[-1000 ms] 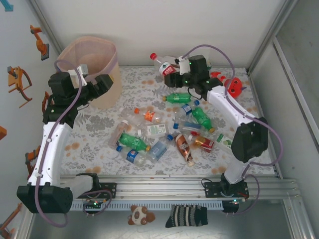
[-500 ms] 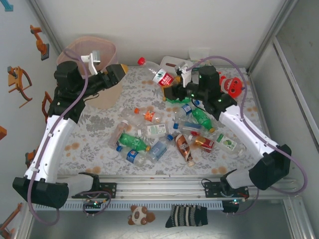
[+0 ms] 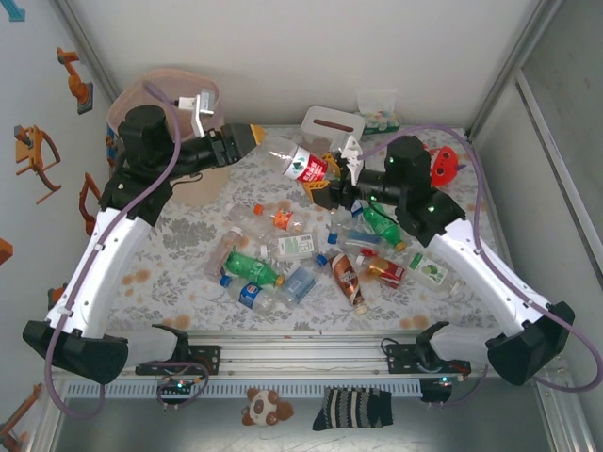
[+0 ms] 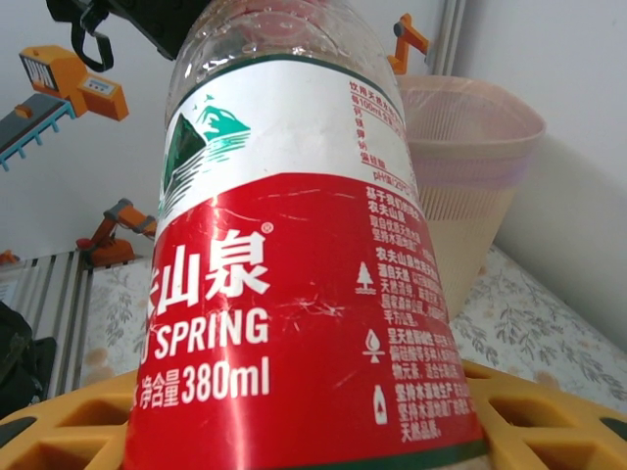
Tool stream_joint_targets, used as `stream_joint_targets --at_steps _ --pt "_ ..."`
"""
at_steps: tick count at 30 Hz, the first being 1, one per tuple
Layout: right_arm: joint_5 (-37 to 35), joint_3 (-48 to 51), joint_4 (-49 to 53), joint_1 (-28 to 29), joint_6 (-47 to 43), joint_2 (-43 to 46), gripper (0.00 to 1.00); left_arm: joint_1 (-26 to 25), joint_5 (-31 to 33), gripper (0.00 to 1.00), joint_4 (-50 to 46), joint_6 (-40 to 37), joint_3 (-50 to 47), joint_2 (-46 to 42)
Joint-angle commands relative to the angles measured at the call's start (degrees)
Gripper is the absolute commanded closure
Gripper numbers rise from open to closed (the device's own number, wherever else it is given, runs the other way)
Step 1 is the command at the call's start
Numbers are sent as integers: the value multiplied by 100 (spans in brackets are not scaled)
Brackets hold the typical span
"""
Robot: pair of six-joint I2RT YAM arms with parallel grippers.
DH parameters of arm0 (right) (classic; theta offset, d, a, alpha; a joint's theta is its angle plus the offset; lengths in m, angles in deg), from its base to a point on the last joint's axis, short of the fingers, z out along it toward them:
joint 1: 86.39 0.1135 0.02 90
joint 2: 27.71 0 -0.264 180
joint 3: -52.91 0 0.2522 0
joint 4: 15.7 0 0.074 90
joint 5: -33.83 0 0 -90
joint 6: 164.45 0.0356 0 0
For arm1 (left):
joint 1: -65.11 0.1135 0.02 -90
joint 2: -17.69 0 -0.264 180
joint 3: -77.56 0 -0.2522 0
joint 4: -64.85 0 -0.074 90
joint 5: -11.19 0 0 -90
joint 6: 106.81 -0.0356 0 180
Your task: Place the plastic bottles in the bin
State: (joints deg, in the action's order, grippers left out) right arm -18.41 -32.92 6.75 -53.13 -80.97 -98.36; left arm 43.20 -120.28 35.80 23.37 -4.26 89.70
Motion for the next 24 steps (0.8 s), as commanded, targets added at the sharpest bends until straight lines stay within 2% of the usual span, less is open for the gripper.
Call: stream_joint_targets --at_steps 1,9,16,18,21,24 --pt "-21 -127 212 41 -296 178 60 -71 -160 34 -88 -157 154 -72" --pt "-475 -89 186 49 -210 301 62 -252 -229 57 59 -101 104 -60" --pt "-550 44 91 49 -148 405 59 -261 -127 71 141 -63 54 -105" --pt "-601 49 120 53 -130 433 50 -254 -49 72 81 -129 76 -126" --pt "-728 53 215 58 -91 482 21 -253 141 73 -148 -348 195 -143" --pt "-882 70 299 57 -43 564 12 -225 618 74 -723 -735 555 -75"
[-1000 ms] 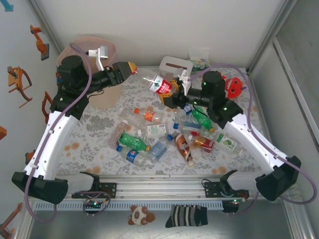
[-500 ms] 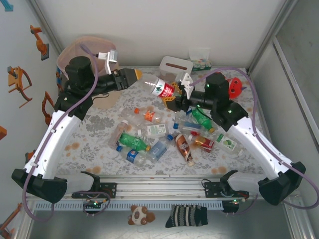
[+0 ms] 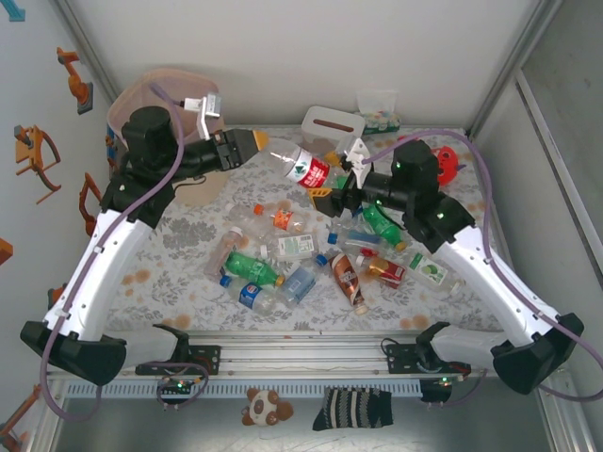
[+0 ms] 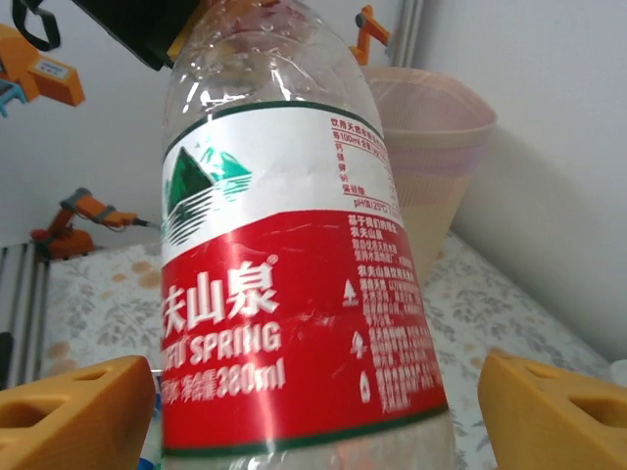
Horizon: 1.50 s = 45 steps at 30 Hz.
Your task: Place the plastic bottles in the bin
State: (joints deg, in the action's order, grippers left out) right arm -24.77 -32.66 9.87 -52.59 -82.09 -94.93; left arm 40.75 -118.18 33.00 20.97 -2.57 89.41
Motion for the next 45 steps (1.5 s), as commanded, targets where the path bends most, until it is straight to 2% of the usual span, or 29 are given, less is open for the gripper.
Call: stream_joint_targets --at_steps 1,5,12,17,22,32,45 --pt "-278 53 12 3 70 255 11 34 600 74 -680 -637 570 -9" --pt "-494 144 88 -1 61 436 11 90 1425 74 -1503 -1322 1264 202" --pt "-826 229 361 4 -70 757 10 276 3580 75 -2809 -2466 2492 753" --pt "-959 231 521 4 -104 838 10 520 4672 75 -3050 -3089 3038 1119" --pt "-1004 220 585 1 -103 842 11 757 5625 79 -3172 -3399 3501 1504" --pt "-978 81 620 3 -97 808 11 801 6573 80 -2173 -3928 3523 1797" --pt "-982 -34 847 4 -141 932 11 1099 6663 81 -1581 -3693 3202 2345"
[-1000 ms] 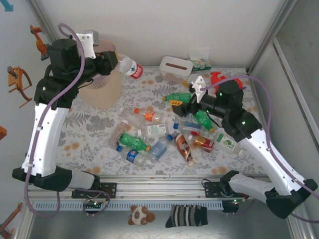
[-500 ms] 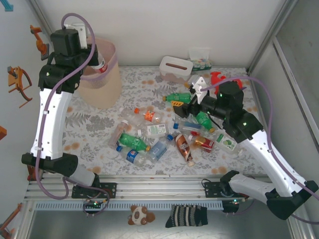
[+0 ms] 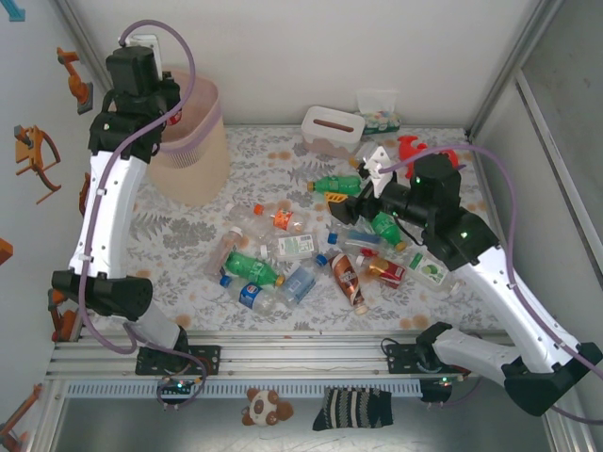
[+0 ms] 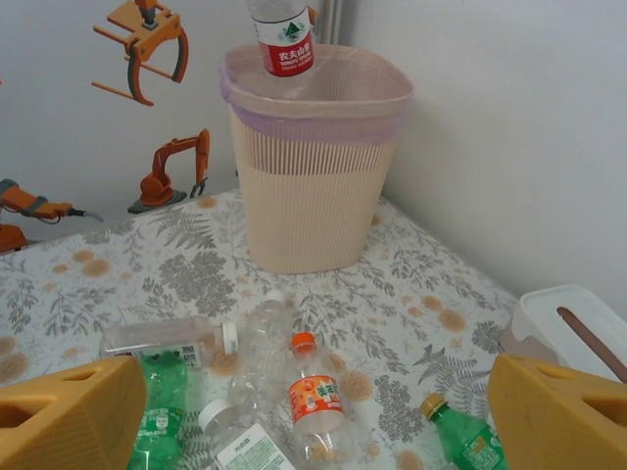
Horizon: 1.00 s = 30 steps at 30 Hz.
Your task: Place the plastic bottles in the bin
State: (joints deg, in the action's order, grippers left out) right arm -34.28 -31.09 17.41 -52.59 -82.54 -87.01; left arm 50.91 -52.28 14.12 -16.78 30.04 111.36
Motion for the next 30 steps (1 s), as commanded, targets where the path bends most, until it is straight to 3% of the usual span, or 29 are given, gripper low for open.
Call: stream_joint_targets --at_steps 1,7,30 --pt "-27 -184 111 4 -85 163 11 90 72 81 309 128 -59 219" --pt "-77 -59 192 4 -54 338 12 148 -110 81 474 398 -122 648" --pt "-229 159 442 -1 -91 474 12 679 -2290 89 -490 1629 691 3007"
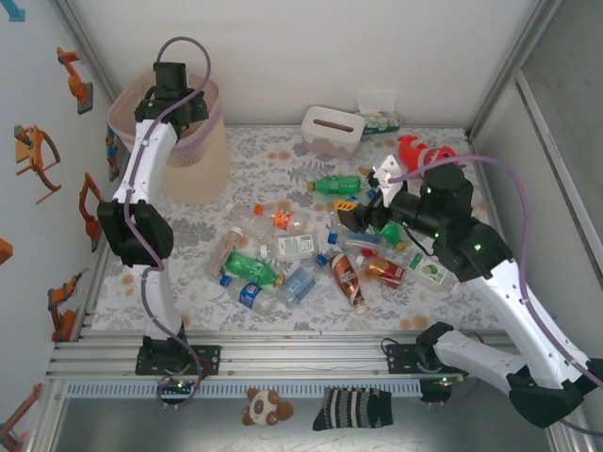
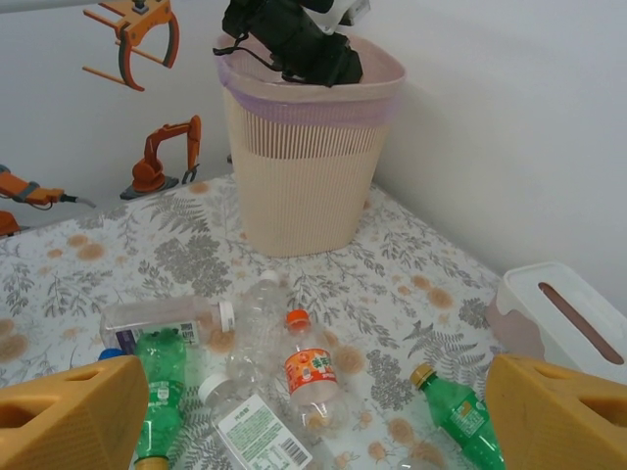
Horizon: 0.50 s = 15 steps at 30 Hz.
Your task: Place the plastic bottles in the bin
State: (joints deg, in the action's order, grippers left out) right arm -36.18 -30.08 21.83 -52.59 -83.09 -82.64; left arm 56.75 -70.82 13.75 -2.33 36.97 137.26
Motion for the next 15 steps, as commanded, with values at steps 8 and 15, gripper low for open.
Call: stream_joint_targets --at_steps 8,15 --pt "14 -4 -21 1 -22 -46 13 185 -800 85 -660 335 -74 609" --pt "14 -18 -26 -1 -10 -53 13 295 -665 81 -517 309 -56 237"
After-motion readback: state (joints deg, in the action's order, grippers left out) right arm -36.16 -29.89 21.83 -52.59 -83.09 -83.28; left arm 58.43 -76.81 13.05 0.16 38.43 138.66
